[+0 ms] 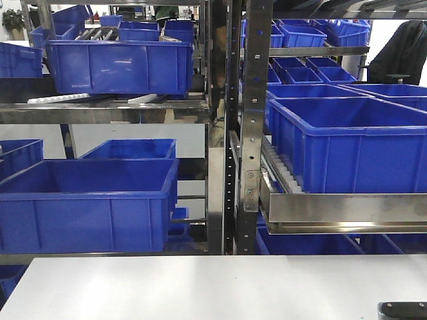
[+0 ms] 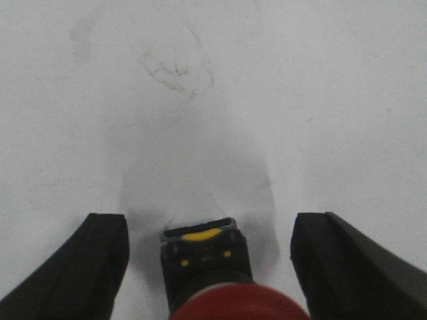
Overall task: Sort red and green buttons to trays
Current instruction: 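Lift both held buttons up off the table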
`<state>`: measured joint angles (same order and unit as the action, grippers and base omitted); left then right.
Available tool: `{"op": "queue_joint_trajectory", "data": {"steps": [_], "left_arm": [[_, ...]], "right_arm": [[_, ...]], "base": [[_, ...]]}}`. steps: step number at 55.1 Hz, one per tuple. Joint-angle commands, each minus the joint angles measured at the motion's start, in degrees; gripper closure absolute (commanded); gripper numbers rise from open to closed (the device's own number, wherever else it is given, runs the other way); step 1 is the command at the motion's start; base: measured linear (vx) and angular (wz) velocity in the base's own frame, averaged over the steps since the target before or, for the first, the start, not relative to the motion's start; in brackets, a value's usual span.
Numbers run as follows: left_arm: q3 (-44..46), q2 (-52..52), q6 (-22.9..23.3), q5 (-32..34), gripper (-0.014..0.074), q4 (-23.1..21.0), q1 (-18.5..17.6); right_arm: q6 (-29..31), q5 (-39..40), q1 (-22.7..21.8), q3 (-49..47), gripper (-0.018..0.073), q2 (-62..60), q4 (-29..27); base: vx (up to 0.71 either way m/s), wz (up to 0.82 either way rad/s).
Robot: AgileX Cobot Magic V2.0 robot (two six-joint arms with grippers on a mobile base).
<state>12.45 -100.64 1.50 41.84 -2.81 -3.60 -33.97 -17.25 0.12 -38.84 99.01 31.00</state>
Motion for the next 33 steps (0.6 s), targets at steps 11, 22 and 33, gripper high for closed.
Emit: {"op": "queue_joint_trajectory", "data": {"steps": [11, 22, 33], "left_arm": [[0.9, 1.3, 0.5, 4.6, 0.0602, 0.0, -0.1], [0.9, 1.7, 0.4, 10.7, 0.0602, 9.5, -0.1], [0.9, 1.8, 9.4, 14.5, 0.0600, 16.7, -0.1]], "right_arm": [[0.0, -2.9, -0.3, -1.4, 0.0366, -1.9, -0.5], [0.0, -1.9, -0.3, -1.4, 0.0530, -2.1, -0.6], [0.1, -1.1, -0.1, -1.4, 0.0574, -6.7, -1.0]], "base": [[0.00, 0.00], [0.00, 0.00], [0.00, 0.00]]}}
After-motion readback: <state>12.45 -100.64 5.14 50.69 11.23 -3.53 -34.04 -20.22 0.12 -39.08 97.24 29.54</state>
